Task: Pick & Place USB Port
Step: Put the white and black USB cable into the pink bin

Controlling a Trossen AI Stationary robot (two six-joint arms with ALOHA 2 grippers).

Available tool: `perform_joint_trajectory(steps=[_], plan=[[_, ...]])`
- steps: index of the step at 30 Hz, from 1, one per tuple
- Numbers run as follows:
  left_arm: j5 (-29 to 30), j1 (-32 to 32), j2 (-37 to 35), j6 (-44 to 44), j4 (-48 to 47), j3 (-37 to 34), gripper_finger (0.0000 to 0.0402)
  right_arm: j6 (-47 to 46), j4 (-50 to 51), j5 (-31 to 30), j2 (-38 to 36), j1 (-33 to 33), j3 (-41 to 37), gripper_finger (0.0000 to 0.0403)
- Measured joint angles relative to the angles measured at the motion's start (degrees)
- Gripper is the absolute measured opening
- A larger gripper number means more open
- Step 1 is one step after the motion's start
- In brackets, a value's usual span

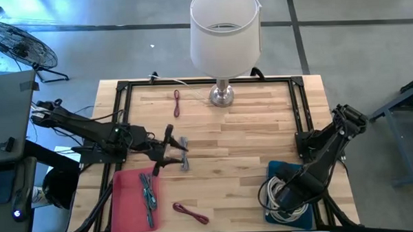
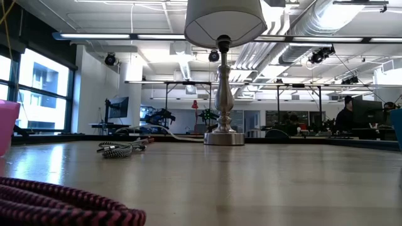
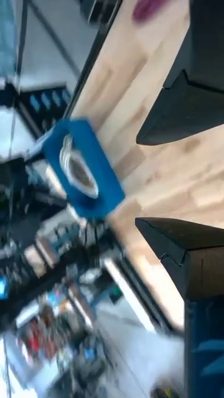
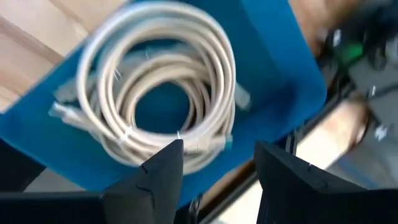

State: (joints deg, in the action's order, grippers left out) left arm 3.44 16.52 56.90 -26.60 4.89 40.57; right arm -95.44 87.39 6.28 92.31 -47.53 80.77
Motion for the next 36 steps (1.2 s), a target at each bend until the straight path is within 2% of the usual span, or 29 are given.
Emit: perform_joint_trajectory(steps=[5,10,13,17,21,23,27,31,36], plan=[[4.16,0.04,-3.35,-0.12,-10.61,6.05,0.0195,4.68,0.0,-4.57,-0.02,1.52,0.0,0.0185],[12.13,0.02,-4.72,-3.09,-36.41,15.63,0.0195,8.96,-0.01,-7.82,-0.02,2.67,0.0,0.0175],[17.54,0.0,-4.5,-5.02,-46.31,19.04,0.0195,11.65,-0.02,-9.93,-0.02,3.41,0.0,0.0169],[21.48,0.0,-4.45,-5.64,-48.39,19.0,0.0195,14.98,-0.31,-13.4,-0.02,4.69,0.0,0.0161],[31.59,-0.03,-3.57,-7.47,-50.91,18.74,0.0195,18.72,-1.99,-17.2,-0.04,6.19,0.0,0.0156],[34.21,-0.08,-2.66,-7.69,-54.0,18.6,0.0195,20.95,-3.16,-19.14,-0.04,7.1,0.0,0.0156],[31.27,-0.02,0.08,-7.66,-58.37,18.58,0.0195,27.81,-8.02,-24.0,-0.04,9.06,0.0,0.0158],[29.67,0.0,2.92,-5.95,-61.22,18.56,0.0195,38.92,-17.15,-29.39,-0.04,11.46,0.0,0.0156],[30.89,0.0,4.58,-6.14,-62.93,18.56,0.0195,52.35,-30.3,-30.35,-0.04,14.98,0.0,0.0154]])
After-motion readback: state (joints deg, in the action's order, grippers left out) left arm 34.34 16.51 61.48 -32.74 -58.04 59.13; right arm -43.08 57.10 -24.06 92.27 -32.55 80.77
